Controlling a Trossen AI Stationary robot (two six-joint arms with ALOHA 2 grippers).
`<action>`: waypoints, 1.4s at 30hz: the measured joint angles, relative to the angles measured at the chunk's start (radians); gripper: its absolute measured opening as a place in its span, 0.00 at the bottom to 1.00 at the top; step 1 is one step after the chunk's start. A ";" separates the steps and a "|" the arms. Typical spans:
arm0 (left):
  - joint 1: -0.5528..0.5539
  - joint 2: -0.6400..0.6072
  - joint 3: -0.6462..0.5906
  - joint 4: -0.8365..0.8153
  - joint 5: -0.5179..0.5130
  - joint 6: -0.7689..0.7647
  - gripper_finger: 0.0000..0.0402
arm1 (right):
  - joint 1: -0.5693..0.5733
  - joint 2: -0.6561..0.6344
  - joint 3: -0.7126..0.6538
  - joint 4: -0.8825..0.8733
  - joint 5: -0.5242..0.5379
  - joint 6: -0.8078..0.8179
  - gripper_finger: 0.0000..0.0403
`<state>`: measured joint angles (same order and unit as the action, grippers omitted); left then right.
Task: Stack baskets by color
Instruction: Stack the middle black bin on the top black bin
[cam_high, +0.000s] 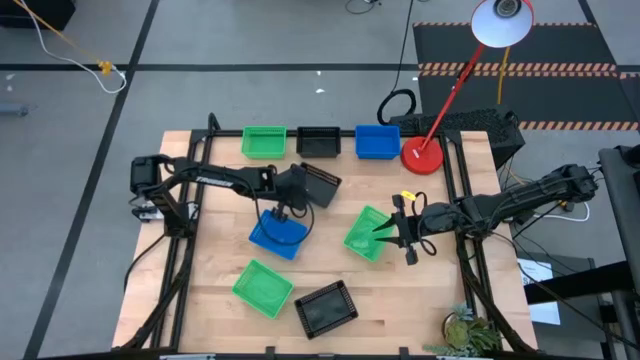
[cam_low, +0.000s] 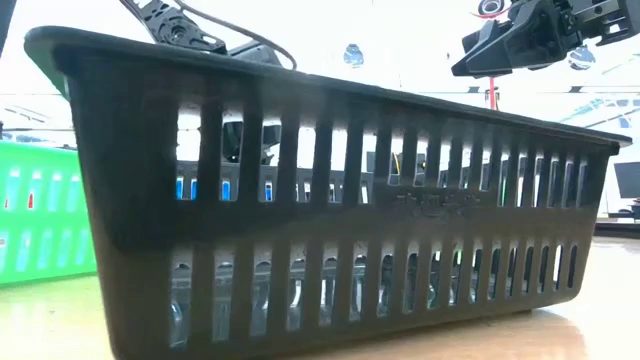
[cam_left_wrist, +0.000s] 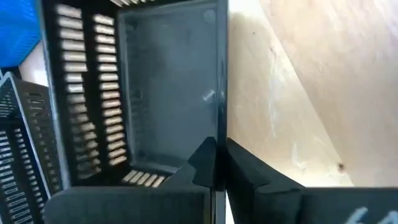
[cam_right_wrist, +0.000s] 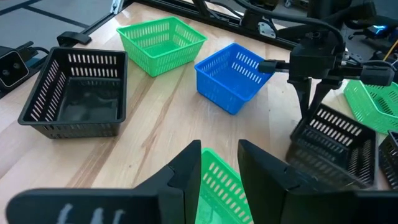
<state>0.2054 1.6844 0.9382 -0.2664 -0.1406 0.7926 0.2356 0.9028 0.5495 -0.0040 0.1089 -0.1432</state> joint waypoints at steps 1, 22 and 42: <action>-0.006 -0.007 0.000 0.000 0.001 -0.001 0.05 | 0.000 0.000 0.000 0.000 0.000 0.000 0.25; 0.034 -0.065 0.429 -0.259 -0.220 -0.101 0.02 | 0.000 0.000 0.000 0.000 0.030 -0.017 0.25; 0.161 -0.017 0.508 -0.287 -0.190 -0.100 0.02 | 0.000 0.000 0.000 0.017 0.084 -0.019 0.16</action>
<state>0.3660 1.6671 1.4463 -0.5535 -0.3310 0.6930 0.2352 0.9028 0.5495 0.0126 0.1933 -0.1619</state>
